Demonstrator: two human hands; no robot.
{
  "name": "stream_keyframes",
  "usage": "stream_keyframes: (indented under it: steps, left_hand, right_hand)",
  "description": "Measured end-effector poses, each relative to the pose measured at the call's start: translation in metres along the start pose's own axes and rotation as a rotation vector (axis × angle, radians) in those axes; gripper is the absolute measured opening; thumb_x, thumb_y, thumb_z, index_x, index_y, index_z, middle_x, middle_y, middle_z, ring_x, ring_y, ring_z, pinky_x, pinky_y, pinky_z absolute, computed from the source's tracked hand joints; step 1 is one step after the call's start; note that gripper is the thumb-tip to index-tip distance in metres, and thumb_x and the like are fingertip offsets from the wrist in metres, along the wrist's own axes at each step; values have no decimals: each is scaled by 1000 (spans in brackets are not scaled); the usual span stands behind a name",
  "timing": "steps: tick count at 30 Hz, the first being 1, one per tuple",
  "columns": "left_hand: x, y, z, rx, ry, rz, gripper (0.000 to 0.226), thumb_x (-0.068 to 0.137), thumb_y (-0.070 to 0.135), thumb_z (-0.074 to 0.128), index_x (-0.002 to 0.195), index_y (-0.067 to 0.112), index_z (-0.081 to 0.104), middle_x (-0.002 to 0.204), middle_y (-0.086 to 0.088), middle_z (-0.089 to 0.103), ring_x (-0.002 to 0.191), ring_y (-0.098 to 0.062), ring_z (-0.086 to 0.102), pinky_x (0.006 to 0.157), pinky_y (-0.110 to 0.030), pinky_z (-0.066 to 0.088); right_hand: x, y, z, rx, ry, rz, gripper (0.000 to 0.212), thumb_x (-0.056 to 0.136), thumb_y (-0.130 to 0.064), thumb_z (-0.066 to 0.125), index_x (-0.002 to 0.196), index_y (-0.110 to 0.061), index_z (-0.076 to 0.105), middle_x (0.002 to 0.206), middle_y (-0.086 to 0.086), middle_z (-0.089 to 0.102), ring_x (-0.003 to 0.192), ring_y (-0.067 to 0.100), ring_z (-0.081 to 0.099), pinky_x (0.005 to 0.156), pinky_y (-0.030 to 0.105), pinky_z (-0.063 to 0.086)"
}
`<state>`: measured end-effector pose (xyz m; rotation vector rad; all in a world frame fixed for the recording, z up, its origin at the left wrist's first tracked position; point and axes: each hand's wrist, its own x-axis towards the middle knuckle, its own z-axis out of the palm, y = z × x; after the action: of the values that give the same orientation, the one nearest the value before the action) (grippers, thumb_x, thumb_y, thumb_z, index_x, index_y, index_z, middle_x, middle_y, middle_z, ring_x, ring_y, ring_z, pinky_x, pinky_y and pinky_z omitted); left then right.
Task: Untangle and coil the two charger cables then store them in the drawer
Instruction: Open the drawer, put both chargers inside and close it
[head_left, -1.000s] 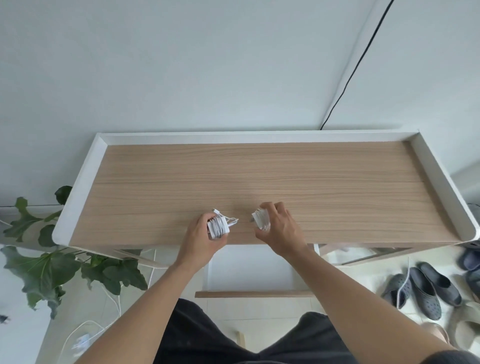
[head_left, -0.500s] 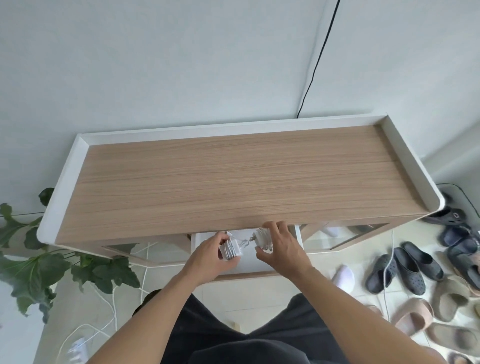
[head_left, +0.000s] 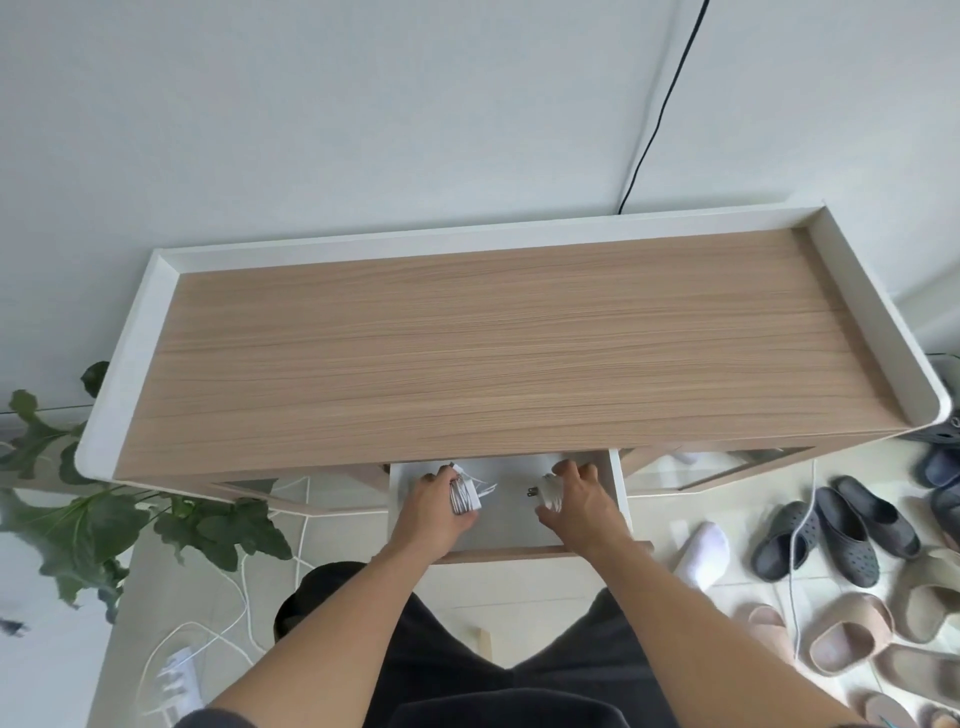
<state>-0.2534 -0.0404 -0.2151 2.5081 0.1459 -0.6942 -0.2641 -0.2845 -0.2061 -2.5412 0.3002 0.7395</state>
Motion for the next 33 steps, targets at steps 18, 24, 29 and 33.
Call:
stream_keyframes:
  steps: [18, 24, 29, 33]
  left_hand:
    - [23, -1, 14, 76, -16, -32, 53, 104, 44, 65, 152, 24, 50, 151, -3, 52, 133, -25, 62, 101, -36, 49]
    - [9, -2, -6, 38, -26, 113, 58, 101, 61, 61, 151, 34, 46, 156, 8, 51, 143, -22, 53, 114, -41, 49]
    - [-11, 0, -29, 94, -17, 236, 64, 105, 66, 54, 158, 31, 47, 158, 15, 49, 147, -12, 46, 118, -33, 45]
    - [-25, -1, -45, 148, 53, 365, 58, 104, 68, 53, 149, 33, 58, 140, 22, 52, 133, -2, 51, 107, -32, 54]
  right_hand:
    - [42, -8, 22, -48, -60, -3, 83, 103, -42, 75, 167, -20, 28, 171, 15, 23, 131, 47, 65, 100, 52, 60]
    - [24, -10, 14, -50, -26, -66, 86, 99, -57, 71, 165, -23, 28, 166, 11, 30, 132, 43, 65, 97, 53, 62]
    - [-4, -16, -2, -84, 14, -141, 81, 100, -63, 65, 163, -23, 35, 156, 8, 43, 137, 34, 61, 104, 47, 60]
    - [-24, -19, -13, -124, 64, -223, 67, 101, -63, 66, 152, -24, 50, 146, 2, 52, 131, 27, 64, 95, 44, 61]
